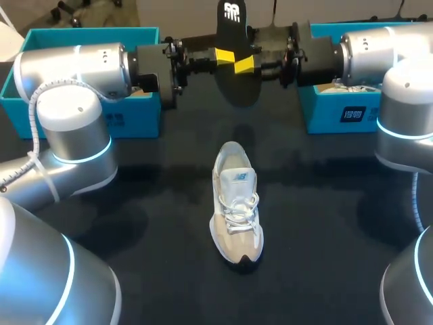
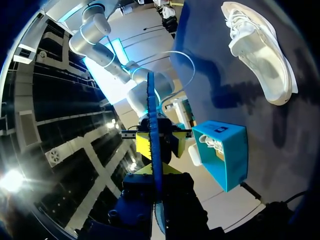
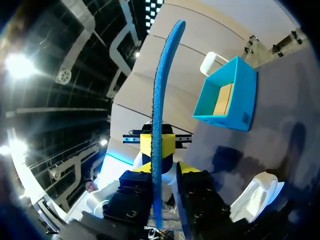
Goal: Take the shoe out of the shoebox, open the shoe tongue, remove and reinsert the insole, then place the shoe into the shoebox
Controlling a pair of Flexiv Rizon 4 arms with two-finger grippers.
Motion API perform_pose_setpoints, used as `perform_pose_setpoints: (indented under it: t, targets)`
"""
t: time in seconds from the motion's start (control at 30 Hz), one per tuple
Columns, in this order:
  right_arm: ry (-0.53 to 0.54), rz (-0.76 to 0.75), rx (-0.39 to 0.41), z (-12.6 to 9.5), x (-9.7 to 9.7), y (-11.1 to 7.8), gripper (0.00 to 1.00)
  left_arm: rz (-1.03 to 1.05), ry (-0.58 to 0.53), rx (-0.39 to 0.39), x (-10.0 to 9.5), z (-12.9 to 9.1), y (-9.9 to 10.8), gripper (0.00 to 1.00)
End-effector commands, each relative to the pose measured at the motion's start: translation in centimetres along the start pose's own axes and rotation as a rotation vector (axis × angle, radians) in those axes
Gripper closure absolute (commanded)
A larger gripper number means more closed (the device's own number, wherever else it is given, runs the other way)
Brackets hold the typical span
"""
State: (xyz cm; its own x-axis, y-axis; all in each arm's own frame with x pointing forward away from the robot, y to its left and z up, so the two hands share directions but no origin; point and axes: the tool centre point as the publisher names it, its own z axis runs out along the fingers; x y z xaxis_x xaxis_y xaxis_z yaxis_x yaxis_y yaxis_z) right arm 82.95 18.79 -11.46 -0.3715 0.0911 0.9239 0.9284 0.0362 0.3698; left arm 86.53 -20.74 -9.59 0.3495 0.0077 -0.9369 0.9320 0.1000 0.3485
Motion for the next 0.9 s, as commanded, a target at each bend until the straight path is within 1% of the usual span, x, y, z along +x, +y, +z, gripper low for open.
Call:
perform_pose_setpoints:
  t: [0.03, 0.13, 0.17, 0.2, 0.27, 0.4, 0.53, 0.73, 0.83, 0.9]
  targets:
    - [0.004, -0.002, 0.000, 0.2, -0.2, 0.1, 1.00, -0.003, -0.002, -0.002, 0.0, 0.2, 0.0, 1.00]
    - [0.011, -0.007, -0.003, 0.2, -0.2, 0.1, 1.00, -0.009, -0.001, -0.003, -0.1, 0.2, 0.0, 1.00]
    - [0.009, -0.010, -0.004, 0.2, -0.2, 0.0, 1.00, -0.010, -0.001, -0.003, -0.1, 0.2, 0.1, 0.72]
    - [0.009, -0.012, -0.006, 0.1, -0.1, 0.0, 1.00, -0.016, 0.002, -0.004, 0.0, 0.2, 0.1, 0.54]
    - [0.005, -0.017, -0.012, -0.1, -0.1, -0.1, 1.00, -0.019, 0.006, -0.006, 0.0, 0.1, 0.2, 0.00]
    - [-0.004, -0.018, -0.026, -0.4, 0.0, -0.3, 1.00, -0.024, 0.005, -0.004, -0.2, -0.1, 0.5, 0.00]
    - [-0.021, -0.032, -0.048, -0.8, -0.1, -0.5, 1.00, -0.042, 0.017, 0.000, -0.4, -1.0, 0.3, 0.00]
    - [-0.032, -0.088, -0.068, -1.2, -0.3, -0.5, 1.00, -0.120, 0.061, 0.015, -0.4, -2.7, 0.1, 0.00]
    - [-0.038, -0.115, -0.088, -1.2, -0.8, -0.6, 1.00, -0.201, 0.062, 0.002, -0.3, -3.5, 0.1, 0.00]
    - [-0.050, -0.140, -0.087, -1.2, -1.0, -0.6, 1.00, -0.246, 0.068, -0.004, -0.2, -4.2, 0.0, 0.00]
